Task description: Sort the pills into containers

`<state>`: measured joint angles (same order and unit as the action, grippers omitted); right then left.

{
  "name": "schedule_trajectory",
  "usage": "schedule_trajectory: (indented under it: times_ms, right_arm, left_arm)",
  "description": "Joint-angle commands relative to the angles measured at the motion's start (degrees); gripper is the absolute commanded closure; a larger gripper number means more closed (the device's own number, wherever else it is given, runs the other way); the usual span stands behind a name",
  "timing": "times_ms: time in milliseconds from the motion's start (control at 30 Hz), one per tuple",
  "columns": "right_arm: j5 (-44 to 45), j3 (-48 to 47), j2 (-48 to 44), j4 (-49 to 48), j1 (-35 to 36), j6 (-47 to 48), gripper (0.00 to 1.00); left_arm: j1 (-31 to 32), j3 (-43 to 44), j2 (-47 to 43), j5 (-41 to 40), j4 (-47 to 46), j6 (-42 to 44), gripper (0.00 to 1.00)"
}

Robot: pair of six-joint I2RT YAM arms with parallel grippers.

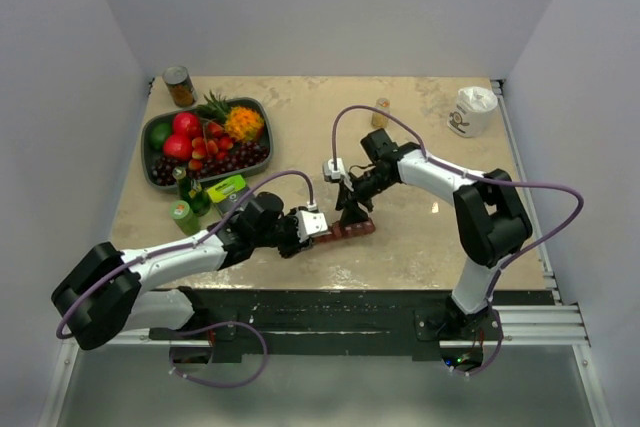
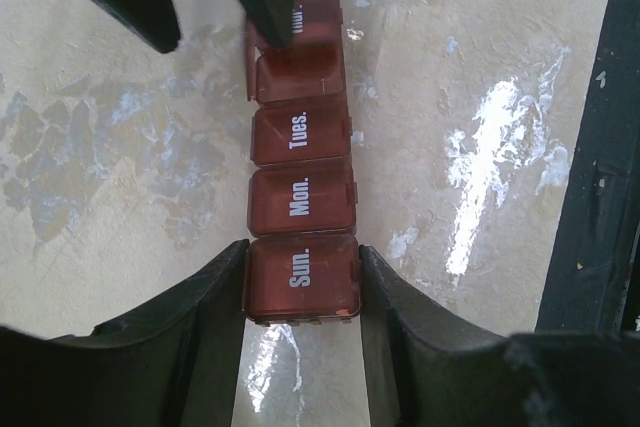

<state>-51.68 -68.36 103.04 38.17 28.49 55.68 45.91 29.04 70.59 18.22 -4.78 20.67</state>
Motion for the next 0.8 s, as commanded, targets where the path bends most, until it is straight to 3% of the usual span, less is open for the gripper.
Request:
schedule_trajectory:
  times_ms: [0, 200, 433, 567, 633, 767]
  right_arm:
    - [3.3, 0.1, -3.5, -9.9, -0.7, -9.3, 0.48]
    - [8.5, 1.6, -2.8, -18.2, 0.2, -18.7, 0.65]
    - [12.1, 0.9, -0.2, -18.0, 2.3, -19.6, 0.66]
    - [14.2, -0.9, -0.9, -17.4, 1.7, -21.9, 0.57]
    - [14.9, -2.3, -2.0, -16.7, 0.3, -23.3, 0.46]
    - [11.3, -4.8, -5.7, -13.7, -9.1, -23.5, 0.33]
  left_arm:
    - [0.8, 1.8, 0.3, 1.9, -0.8, 1.3, 1.0]
    - [0.8, 2.1, 0.8, 1.8, -1.0, 1.0, 1.0]
    - [0.8, 2.9, 2.3, 0.1, -1.4, 0.1, 1.0]
    - [0.8, 3.7, 4.5, -1.9, -2.1, -0.9, 1.0]
    - [0.8, 4.5, 5.5, -3.1, -2.4, -1.9, 1.0]
    - [0.8, 6.0, 9.1, -5.1, -3.7, -3.4, 1.0]
